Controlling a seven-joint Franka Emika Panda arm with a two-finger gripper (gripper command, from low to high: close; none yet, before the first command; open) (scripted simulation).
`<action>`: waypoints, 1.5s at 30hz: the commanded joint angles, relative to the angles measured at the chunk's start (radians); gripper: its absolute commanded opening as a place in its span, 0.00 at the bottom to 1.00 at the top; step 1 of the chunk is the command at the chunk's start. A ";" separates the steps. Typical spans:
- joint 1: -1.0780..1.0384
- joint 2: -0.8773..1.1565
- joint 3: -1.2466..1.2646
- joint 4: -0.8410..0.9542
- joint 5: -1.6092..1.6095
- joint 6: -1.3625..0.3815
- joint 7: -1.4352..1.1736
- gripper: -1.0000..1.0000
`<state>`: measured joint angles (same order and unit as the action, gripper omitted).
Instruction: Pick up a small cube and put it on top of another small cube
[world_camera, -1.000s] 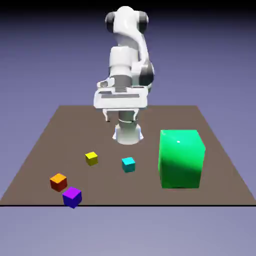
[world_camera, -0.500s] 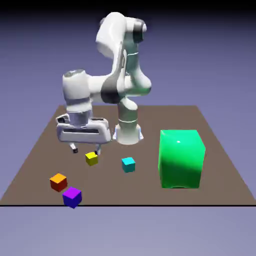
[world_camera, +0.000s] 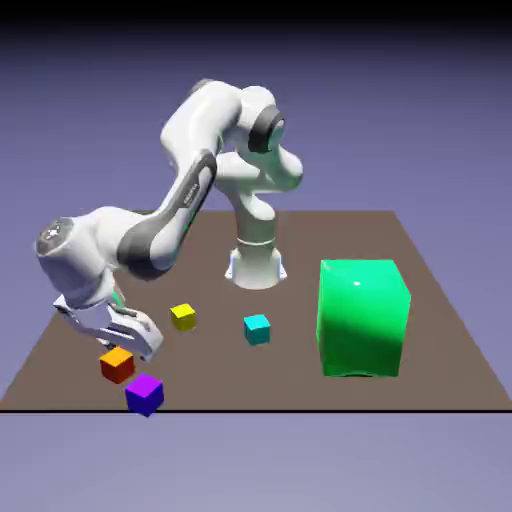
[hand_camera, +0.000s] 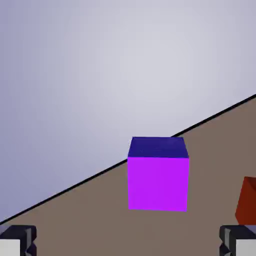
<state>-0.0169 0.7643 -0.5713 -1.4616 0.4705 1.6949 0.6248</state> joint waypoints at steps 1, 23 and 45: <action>-0.001 0.036 -0.015 0.036 0.013 -0.036 -0.003 0.50; 0.063 0.421 -0.178 0.247 0.169 -0.292 -0.079 0.00; 0.168 0.229 -0.344 -0.045 -0.088 -0.186 -0.496 0.00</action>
<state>0.1510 0.9937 -0.9158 -1.5063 0.3845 1.5085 0.1285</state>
